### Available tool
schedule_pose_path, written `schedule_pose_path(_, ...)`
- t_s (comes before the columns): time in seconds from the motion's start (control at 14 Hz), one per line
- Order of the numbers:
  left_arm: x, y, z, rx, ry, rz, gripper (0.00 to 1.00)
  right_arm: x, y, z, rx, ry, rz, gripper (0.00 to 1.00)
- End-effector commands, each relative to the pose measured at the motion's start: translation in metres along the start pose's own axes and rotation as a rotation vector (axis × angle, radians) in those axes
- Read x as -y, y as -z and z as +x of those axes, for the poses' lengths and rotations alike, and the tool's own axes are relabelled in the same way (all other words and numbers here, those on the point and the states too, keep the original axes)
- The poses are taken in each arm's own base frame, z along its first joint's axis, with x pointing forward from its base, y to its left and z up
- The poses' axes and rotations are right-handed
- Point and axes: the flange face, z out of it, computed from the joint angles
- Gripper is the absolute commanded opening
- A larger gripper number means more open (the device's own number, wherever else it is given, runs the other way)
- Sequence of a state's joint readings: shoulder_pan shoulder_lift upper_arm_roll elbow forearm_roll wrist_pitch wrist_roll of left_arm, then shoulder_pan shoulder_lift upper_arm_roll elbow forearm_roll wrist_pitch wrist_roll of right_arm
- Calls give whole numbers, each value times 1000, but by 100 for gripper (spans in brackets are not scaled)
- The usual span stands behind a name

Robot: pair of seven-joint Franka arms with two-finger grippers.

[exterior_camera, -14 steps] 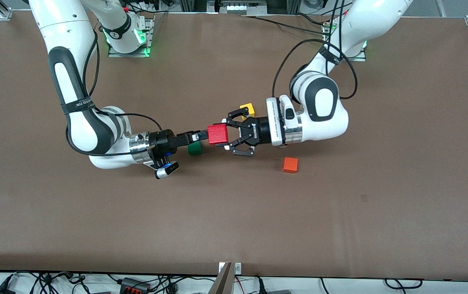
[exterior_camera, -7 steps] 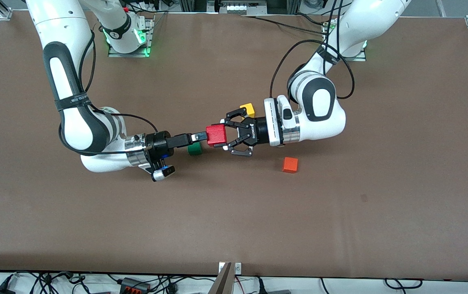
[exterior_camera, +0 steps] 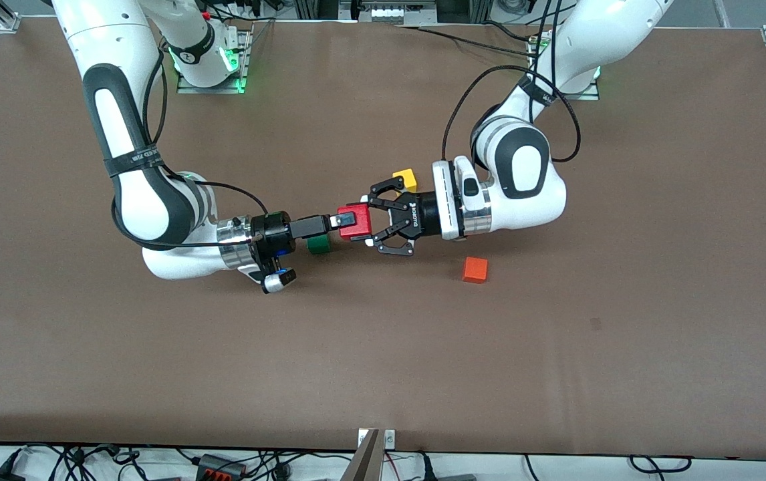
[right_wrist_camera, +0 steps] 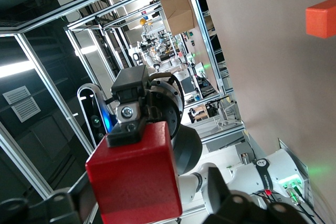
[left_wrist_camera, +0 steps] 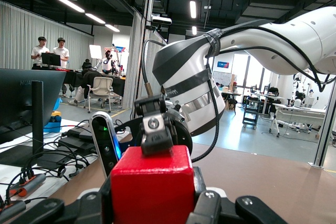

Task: Pass red block to right arm, stack on blue
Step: 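Grasp the red cube with the right gripper, then open the left gripper, then carry the red cube over the blue cube while the left gripper withdraws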

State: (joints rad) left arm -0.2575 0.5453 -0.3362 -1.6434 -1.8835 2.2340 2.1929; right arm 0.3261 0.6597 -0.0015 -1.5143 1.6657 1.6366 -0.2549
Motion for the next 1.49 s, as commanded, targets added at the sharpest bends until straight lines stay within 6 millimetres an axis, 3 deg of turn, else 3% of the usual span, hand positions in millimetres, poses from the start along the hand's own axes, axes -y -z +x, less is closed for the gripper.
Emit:
schedule_pose_path(0.0, 4, 0, 3, -17, -28, 26, 15, 6, 2, 3, -4, 24, -14, 14)
schedule_pose_path(0.07, 4, -1, 5, -19, -30, 26, 15, 9, 4, 3, -5, 24, -11, 5)
schedule_pose_path(0.28, 4, -1, 5, -20, -29, 25, 16, 15, 2, 4, -4, 38, -12, 1)
schedule_pose_path(0.36, 3, -1, 5, -19, -17, 23, 39, 16, 2, 4, -4, 41, -12, 0)
schedule_pose_path(0.43, 3, 0, 3, -15, -28, 23, 99, 16, 3, 4, -5, 44, -12, 0)
schedule_pose_path(0.93, 11, 14, 13, -24, 16, 35, 100, 20, 12, 6, -16, 57, -31, 0)
schedule_pose_path(1.14, 16, 23, 21, -32, 31, 10, 100, 26, 36, 9, -30, 88, -158, 0)
schedule_pose_path(1.42, 38, 61, 34, 4, 66, -88, 100, 21, 88, 10, -52, 119, -415, 0)
